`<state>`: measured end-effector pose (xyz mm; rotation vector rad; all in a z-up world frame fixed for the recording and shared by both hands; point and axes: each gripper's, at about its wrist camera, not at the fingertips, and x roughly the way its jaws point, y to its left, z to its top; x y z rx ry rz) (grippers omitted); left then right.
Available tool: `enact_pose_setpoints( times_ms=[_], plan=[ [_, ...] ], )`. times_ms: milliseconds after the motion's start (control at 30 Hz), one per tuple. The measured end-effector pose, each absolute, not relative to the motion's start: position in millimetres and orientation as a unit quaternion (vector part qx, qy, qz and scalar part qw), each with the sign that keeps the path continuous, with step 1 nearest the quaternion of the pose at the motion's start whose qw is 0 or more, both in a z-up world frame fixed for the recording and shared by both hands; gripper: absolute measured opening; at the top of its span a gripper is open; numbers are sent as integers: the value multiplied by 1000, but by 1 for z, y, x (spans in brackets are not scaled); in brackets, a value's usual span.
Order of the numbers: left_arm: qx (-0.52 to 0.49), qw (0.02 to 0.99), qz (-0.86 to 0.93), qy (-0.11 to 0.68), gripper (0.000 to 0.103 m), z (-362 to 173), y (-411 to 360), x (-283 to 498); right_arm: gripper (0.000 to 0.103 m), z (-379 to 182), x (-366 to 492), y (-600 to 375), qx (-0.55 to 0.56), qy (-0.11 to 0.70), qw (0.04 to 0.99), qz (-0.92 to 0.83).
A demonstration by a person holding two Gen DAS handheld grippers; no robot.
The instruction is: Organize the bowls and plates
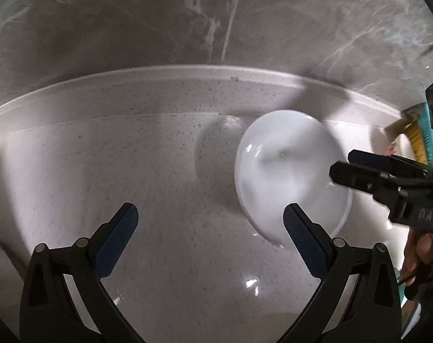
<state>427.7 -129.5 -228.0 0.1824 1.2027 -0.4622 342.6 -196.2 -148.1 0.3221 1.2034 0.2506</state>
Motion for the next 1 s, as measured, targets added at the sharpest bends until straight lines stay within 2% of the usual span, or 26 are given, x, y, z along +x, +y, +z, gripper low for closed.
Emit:
enact_pose_setpoints(
  times_ms=[100, 167, 200, 233, 333, 400, 467, 600, 667, 867, 1000],
  plan=[
    [87, 794, -210, 564, 99, -236, -128, 437, 65, -160, 348, -193, 146, 573, 797, 123],
    [79, 793, -206, 568, 75, -245, -126, 445, 58, -165, 352, -193, 148, 577, 794, 124],
    [75, 790, -205, 573, 68, -249, -125, 450, 58, -167, 353, -193, 149, 579, 792, 125],
    [69, 787, -209, 577, 62, -251, -125, 454, 58, -169, 353, -193, 150, 580, 791, 124],
    [78, 788, -209, 574, 56, -253, -126, 457, 58, -172, 358, -189, 151, 583, 789, 124],
    [73, 787, -216, 573, 48, -253, -124, 458, 50, -172, 359, -188, 147, 583, 789, 128],
    [72, 787, -224, 570, 35, -252, -127, 459, 29, -174, 361, -186, 140, 586, 787, 132],
    [77, 785, -234, 569, 19, -251, -132, 464, 14, -173, 361, -177, 132, 584, 788, 144],
    [77, 782, -240, 570, 10, -252, -133, 466, 14, -171, 361, -174, 123, 582, 791, 142],
    [77, 784, -241, 568, 9, -246, -137, 465, 13, -168, 357, -180, 130, 582, 790, 144],
    [71, 793, -243, 554, 9, -219, -129, 445, 12, -152, 349, -178, 129, 573, 796, 149]
  ],
)
